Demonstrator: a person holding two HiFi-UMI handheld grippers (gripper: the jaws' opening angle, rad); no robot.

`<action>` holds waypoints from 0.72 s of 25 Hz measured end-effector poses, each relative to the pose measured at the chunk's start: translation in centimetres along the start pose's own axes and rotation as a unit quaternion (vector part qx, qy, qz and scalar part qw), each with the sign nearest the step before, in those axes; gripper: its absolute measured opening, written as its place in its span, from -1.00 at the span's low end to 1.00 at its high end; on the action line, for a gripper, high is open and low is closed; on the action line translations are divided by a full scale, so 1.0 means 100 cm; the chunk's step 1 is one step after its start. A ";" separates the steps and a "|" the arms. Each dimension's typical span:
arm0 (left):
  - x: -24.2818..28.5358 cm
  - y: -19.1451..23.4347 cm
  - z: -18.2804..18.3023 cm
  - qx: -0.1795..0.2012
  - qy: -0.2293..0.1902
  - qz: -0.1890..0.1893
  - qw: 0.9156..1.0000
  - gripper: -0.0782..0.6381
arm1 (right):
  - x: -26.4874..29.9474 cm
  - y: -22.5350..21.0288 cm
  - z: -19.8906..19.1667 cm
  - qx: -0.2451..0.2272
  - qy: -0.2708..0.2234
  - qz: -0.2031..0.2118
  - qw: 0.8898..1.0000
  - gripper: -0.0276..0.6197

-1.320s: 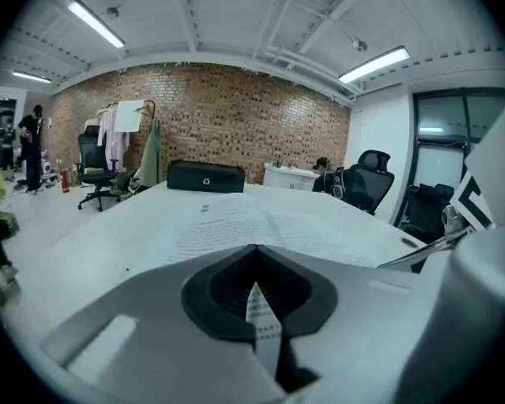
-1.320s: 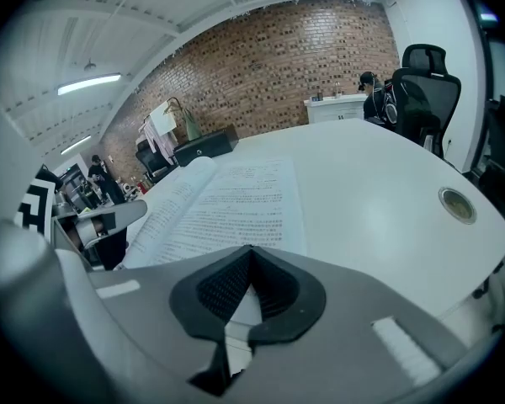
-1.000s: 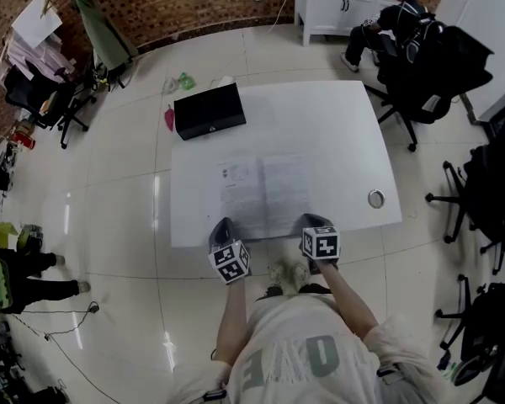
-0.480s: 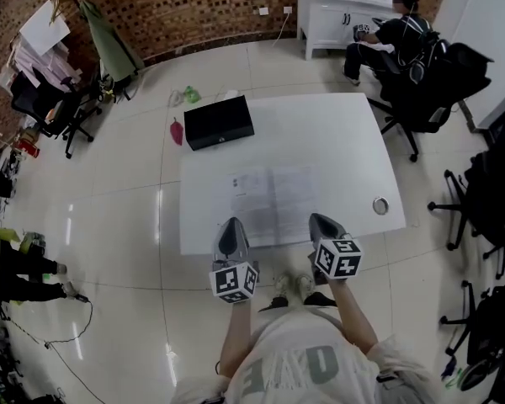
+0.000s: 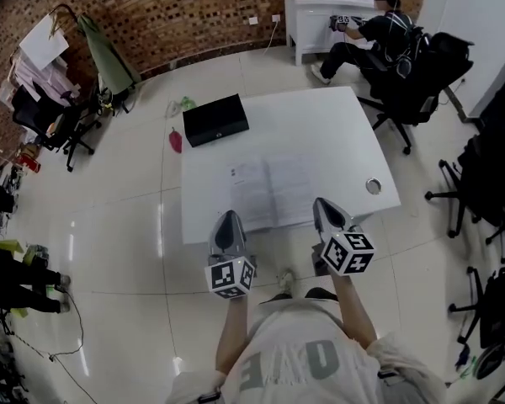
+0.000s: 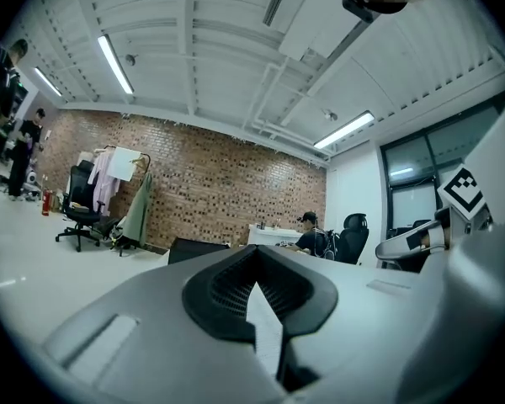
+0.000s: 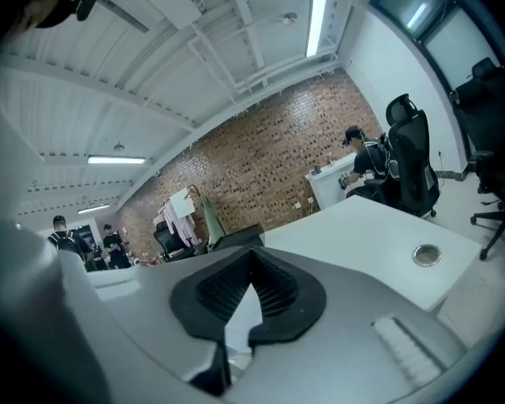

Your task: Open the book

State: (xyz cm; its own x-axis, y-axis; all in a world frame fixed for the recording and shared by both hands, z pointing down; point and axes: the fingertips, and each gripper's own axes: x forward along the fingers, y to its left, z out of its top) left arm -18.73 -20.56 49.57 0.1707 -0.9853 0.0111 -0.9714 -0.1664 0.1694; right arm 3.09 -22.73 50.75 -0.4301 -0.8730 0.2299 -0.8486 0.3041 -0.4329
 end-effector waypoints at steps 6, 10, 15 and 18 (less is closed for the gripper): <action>-0.072 -0.037 0.014 0.027 -0.015 -0.012 0.999 -0.73 | -0.083 0.014 -0.010 -0.036 -0.016 0.005 0.999 -0.91; -0.154 -0.060 0.010 0.001 -0.021 0.000 1.000 -0.74 | -0.163 0.034 -0.050 -0.010 0.000 0.033 0.999 -0.90; -0.253 -0.121 -0.014 0.003 -0.027 -0.014 1.000 -0.74 | -0.264 0.084 -0.091 -0.008 -0.008 0.097 0.995 -0.90; -0.300 -0.151 -0.005 -0.004 -0.040 -0.030 0.999 -0.74 | -0.315 0.106 -0.103 -0.010 -0.012 0.121 0.993 -0.90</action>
State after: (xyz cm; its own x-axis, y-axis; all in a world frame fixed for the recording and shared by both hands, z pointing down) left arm -9.08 11.57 47.16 0.2152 -0.9735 -0.0776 -0.9582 -0.2259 0.1759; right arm 4.48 11.95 47.86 -0.6144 -0.7826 0.1006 -0.7280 0.5131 -0.4547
